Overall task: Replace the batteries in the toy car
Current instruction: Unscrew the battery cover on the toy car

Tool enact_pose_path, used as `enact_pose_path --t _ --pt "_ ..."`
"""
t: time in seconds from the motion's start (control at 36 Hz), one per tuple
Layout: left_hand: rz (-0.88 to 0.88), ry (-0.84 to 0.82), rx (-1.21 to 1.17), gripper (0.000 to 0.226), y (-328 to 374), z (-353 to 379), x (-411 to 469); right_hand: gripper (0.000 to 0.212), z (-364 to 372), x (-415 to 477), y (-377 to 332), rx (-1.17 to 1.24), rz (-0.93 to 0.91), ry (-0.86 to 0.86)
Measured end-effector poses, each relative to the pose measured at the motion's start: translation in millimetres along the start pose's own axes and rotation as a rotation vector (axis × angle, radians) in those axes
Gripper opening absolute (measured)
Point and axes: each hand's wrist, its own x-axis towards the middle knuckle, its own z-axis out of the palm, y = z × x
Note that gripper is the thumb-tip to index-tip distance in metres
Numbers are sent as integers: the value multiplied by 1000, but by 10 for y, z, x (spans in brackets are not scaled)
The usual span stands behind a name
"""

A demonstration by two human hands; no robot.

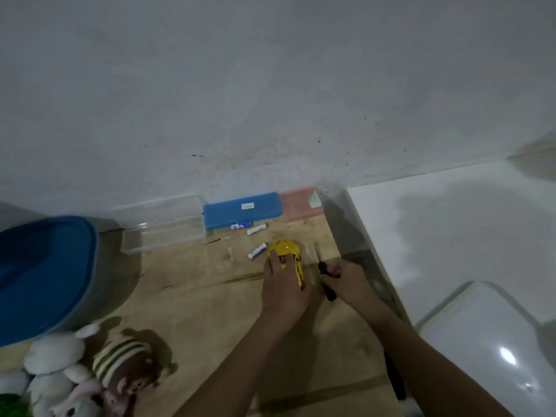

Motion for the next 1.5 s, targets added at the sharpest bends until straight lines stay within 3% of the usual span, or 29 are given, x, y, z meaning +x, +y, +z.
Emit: enact_pose_path --t 0.19,0.42,0.61,0.72,0.78,0.83,1.06,1.11,1.28,1.42,1.5 --pt "-122 -40 0 75 68 39 -31 22 30 60 10 -49 -7 -57" --pt "-94 -43 -2 77 -41 17 -30 20 -36 35 43 -29 3 -98" --pt "-83 -31 -151 76 -179 -137 -157 20 -40 -36 36 -100 -9 -117" --pt "-79 8 -331 75 -287 -252 -211 18 -49 -82 -2 -155 -70 9" --pt "-64 29 -475 73 -375 -332 -223 16 -74 -96 -114 -69 -112 84" --pt "-5 49 -641 70 -467 -441 -260 20 -107 -125 -337 63 -141 55" --pt "109 -116 -1195 53 -611 -1017 -514 50 -104 -167 -1220 429 -265 -401" --pt "120 -148 -1300 51 -611 -1157 -563 52 -111 -174 -1340 572 -261 -447" --pt "213 -207 -1417 73 -595 -1417 -639 42 -245 -214 -1647 892 -303 -495" --pt "248 -196 -1589 74 -552 -1485 -654 25 -382 -275 -1924 947 -362 -481" --pt "268 -174 -1563 76 -542 -1513 -660 19 -430 -301 -2019 953 -387 -467"
